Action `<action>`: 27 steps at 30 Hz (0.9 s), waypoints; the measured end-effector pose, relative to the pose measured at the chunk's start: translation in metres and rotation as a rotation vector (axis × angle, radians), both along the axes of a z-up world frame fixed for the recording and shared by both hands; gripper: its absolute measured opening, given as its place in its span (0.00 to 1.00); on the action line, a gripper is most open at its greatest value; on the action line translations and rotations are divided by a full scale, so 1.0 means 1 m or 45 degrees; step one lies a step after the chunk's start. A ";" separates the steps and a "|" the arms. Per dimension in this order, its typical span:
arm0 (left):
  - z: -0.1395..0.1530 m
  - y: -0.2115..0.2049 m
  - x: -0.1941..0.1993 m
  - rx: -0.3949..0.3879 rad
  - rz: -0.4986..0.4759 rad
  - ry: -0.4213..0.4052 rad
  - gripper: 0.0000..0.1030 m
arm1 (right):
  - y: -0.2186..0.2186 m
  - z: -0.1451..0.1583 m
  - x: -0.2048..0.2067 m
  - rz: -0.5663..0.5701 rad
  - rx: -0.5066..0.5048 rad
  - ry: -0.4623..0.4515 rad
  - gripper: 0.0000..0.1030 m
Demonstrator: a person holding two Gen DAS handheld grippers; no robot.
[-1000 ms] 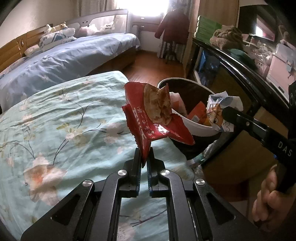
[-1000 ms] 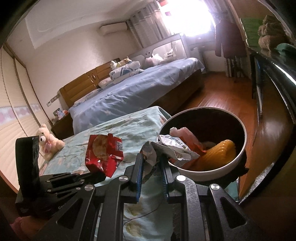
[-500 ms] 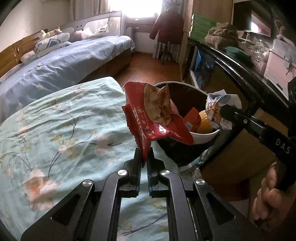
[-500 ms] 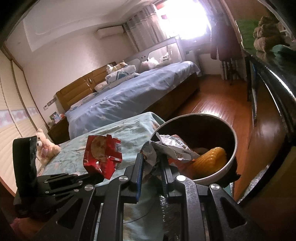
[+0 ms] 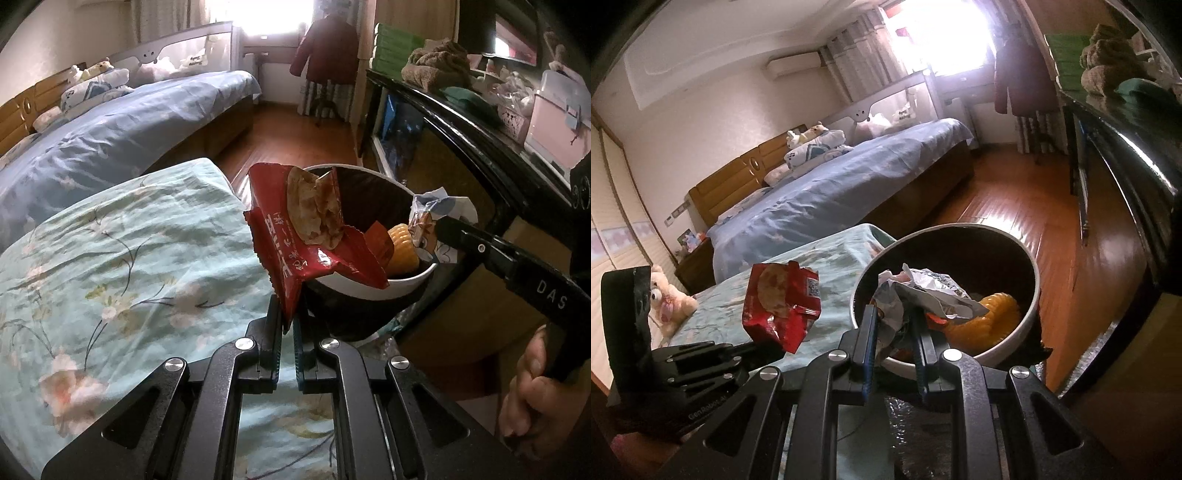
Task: Collect trash
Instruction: 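Carry the red wrapper and silver wrapper over the bin and lower them inside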
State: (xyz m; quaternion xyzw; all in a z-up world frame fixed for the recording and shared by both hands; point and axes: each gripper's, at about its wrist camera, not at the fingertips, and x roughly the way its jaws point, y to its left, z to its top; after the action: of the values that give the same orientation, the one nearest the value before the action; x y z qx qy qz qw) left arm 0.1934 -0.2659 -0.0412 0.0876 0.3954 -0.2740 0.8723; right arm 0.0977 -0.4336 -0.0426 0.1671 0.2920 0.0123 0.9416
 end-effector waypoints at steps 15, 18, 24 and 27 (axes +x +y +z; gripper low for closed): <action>-0.005 -0.017 0.006 0.020 -0.028 0.011 0.05 | -0.007 -0.002 0.012 -0.022 -0.019 0.015 0.18; -0.006 -0.020 0.007 0.020 -0.030 0.013 0.05 | -0.008 -0.003 0.013 -0.026 -0.020 0.020 0.18; -0.004 -0.025 0.009 0.026 -0.042 0.006 0.05 | -0.008 -0.005 0.017 -0.032 -0.026 0.027 0.18; -0.004 -0.029 0.011 0.028 -0.049 0.006 0.05 | -0.008 -0.005 0.019 -0.036 -0.029 0.030 0.18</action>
State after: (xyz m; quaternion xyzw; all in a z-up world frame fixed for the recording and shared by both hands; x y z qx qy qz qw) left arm 0.2041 -0.2950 -0.0451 0.1040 0.3988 -0.2865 0.8649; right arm 0.1166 -0.4418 -0.0479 0.1605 0.3007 -0.0062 0.9401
